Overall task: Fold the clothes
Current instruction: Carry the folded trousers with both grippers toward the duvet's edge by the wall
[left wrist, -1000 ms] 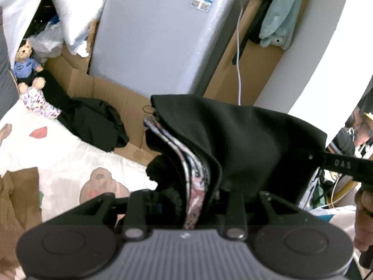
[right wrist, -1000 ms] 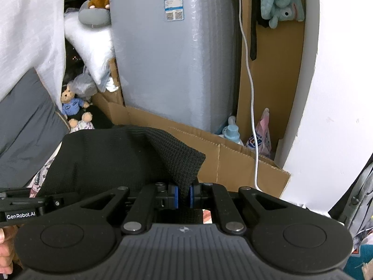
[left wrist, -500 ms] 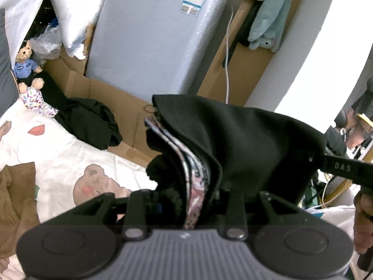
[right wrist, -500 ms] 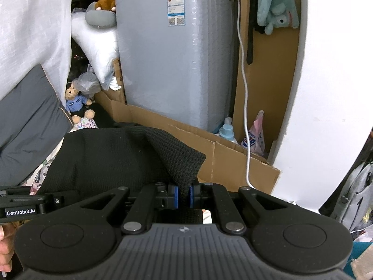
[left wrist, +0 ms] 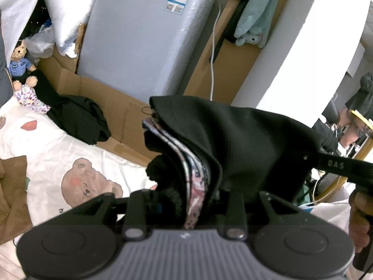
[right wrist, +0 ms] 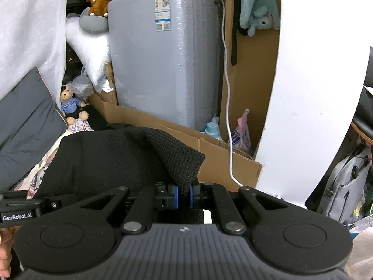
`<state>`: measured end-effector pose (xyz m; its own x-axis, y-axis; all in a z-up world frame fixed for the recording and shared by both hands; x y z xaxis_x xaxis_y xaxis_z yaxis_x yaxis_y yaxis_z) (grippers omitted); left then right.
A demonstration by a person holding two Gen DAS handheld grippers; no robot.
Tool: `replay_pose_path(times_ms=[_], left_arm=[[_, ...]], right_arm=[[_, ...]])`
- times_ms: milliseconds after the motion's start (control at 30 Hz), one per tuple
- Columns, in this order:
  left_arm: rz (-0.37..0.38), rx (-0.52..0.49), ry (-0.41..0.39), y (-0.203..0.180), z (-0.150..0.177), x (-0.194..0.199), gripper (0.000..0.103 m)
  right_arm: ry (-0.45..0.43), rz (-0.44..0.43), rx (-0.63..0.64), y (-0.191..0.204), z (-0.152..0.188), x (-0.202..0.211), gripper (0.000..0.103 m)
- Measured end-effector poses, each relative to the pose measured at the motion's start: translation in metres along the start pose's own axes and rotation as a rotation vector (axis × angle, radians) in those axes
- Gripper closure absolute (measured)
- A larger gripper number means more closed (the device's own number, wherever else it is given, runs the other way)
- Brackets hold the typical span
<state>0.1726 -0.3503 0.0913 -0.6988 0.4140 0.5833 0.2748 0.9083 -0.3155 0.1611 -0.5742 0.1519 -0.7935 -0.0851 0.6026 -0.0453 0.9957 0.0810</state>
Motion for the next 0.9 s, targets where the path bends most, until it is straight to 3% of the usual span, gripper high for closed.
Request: replay_pose_path(times_ms=[267, 900], left_arm=[[0.025, -0.034, 0.016, -0.013, 0.012, -0.034, 0.068], [0.088, 0.007, 0.088, -0.053, 0.057, -0.107, 0.068]], right_arm=[[0.000, 0.014, -0.004, -0.025, 0.009, -0.008, 0.094], [0.050, 0.071, -0.025, -0.098, 0.056, -0.032, 0.094]])
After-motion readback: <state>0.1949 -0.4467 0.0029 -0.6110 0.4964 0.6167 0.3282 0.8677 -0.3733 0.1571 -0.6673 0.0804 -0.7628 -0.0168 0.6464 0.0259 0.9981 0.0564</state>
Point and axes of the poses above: each gripper's, at about its wrist camera, not at the fingertips, and x roughly against the way its jaws point, y to its left, z to its underside, the point moved 1 cm from there along -x, roughly the way its jaws point, and after that the axes turned 3 degrees about -x, right-handed, at the moved point
